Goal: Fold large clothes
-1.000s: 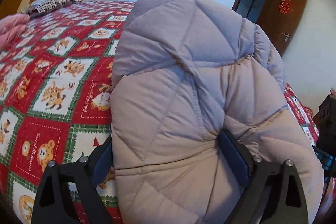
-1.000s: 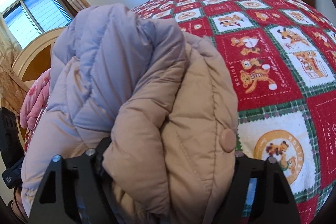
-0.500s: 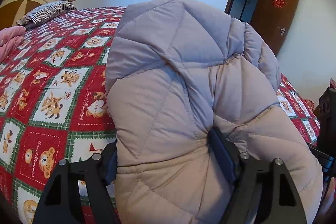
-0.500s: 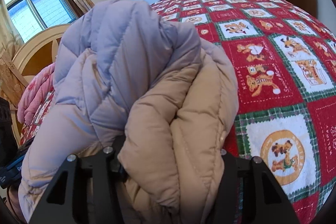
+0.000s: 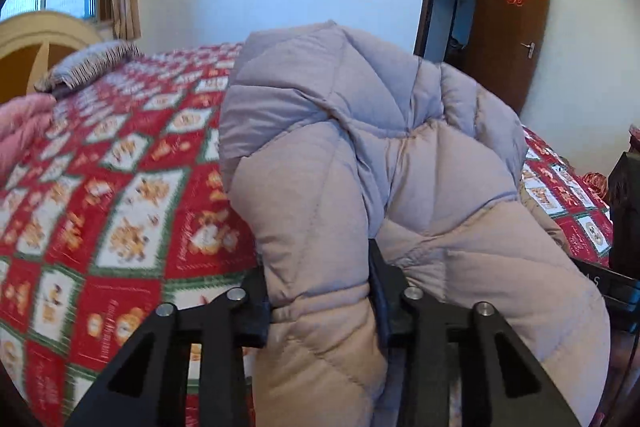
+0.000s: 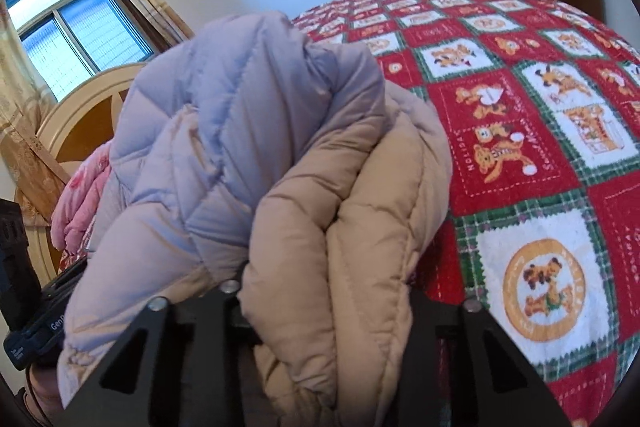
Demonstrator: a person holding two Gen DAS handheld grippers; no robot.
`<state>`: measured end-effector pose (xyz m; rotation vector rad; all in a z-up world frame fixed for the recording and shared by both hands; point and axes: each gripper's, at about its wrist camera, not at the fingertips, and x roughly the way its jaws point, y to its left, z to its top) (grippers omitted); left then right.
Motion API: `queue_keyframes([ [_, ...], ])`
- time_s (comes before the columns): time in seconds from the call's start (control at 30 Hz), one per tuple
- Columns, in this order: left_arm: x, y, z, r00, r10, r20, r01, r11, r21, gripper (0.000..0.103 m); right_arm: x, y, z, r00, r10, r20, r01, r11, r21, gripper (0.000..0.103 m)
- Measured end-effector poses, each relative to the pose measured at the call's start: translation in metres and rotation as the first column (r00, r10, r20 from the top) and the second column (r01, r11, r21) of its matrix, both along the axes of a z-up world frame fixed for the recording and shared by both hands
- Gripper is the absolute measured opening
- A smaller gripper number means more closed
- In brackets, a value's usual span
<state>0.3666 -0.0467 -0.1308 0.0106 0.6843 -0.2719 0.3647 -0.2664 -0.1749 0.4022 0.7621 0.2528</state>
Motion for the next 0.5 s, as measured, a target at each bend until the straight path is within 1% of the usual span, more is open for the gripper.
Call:
queue_keyframes([
  [0.07,-0.007,0.005,0.011,1.0,-0.001,0.029,0.001,1.0,0.006,0.034,-0.008,0.004,0.006,1.0,0.008,0.017,-0.008,1.0,0.011,0.032],
  [0.23,-0.029,0.024,0.043,0.995,-0.001,0.1,-0.001,1.0,0.012,0.033,-0.029,0.021,0.024,0.997,0.019,0.07,-0.022,0.999,0.039,0.031],
  [0.3,-0.035,0.034,0.051,0.993,0.005,0.115,-0.007,1.0,0.021,0.033,-0.034,0.03,0.032,0.996,0.033,0.084,-0.037,0.998,0.043,0.031],
  [0.5,-0.053,0.07,0.067,0.989,0.043,0.143,-0.046,0.999,0.012,0.032,-0.043,0.06,0.049,0.989,0.09,0.121,-0.096,0.994,0.045,0.03],
])
